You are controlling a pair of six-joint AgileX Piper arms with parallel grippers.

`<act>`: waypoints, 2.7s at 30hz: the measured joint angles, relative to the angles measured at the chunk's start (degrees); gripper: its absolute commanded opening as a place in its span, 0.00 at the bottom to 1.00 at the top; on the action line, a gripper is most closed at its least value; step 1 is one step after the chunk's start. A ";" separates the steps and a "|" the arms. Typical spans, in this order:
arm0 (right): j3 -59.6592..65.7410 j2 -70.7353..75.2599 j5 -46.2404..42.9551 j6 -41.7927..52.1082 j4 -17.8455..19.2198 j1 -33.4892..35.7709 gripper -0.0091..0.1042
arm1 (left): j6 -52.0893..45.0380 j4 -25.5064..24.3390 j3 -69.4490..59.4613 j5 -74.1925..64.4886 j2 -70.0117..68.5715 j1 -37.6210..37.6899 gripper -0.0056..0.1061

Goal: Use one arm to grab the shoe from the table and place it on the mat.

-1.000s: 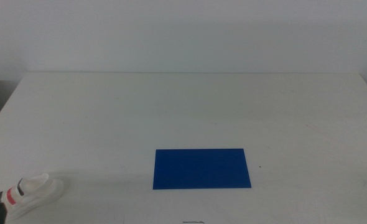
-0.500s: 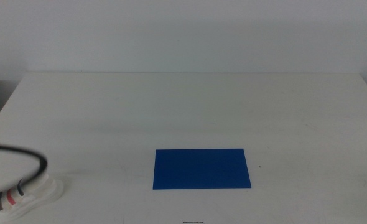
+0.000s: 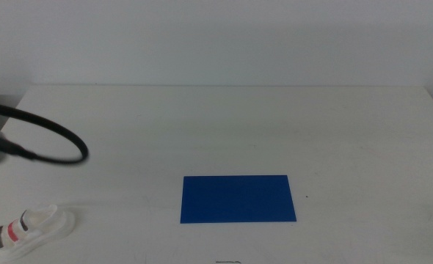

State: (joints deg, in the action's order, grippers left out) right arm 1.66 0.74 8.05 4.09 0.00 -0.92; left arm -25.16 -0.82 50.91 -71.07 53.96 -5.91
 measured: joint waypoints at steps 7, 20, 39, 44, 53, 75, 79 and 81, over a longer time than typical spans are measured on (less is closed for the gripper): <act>0.00 0.00 0.00 0.00 0.00 0.00 0.91 | -15.18 0.05 0.02 0.38 10.88 0.00 0.89; 0.00 0.00 0.00 0.00 0.00 0.00 0.91 | -38.10 9.14 0.54 10.25 27.74 -6.60 0.89; 0.00 0.00 0.00 0.00 0.00 0.00 0.91 | -44.83 8.98 0.60 19.91 38.74 -6.86 0.89; 0.00 0.00 0.00 0.00 0.00 0.00 0.91 | -45.21 9.09 0.60 21.07 41.56 -6.86 0.89; 0.00 0.00 0.00 0.00 0.00 0.00 0.91 | -45.28 8.87 0.99 22.31 42.63 -6.86 0.65; 0.00 0.00 0.00 0.00 0.00 0.00 0.91 | -30.10 7.16 10.53 13.01 41.04 13.18 0.09; 0.00 0.00 0.00 0.00 0.00 0.00 0.91 | -26.85 6.87 16.58 11.88 43.80 21.36 0.09; 0.00 0.00 0.00 0.00 0.00 0.00 0.91 | -25.58 6.87 19.84 11.52 45.88 25.15 0.09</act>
State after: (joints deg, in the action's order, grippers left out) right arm 1.66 0.74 8.05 4.09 0.00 -0.92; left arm -50.74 6.05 70.75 -59.55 99.84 19.24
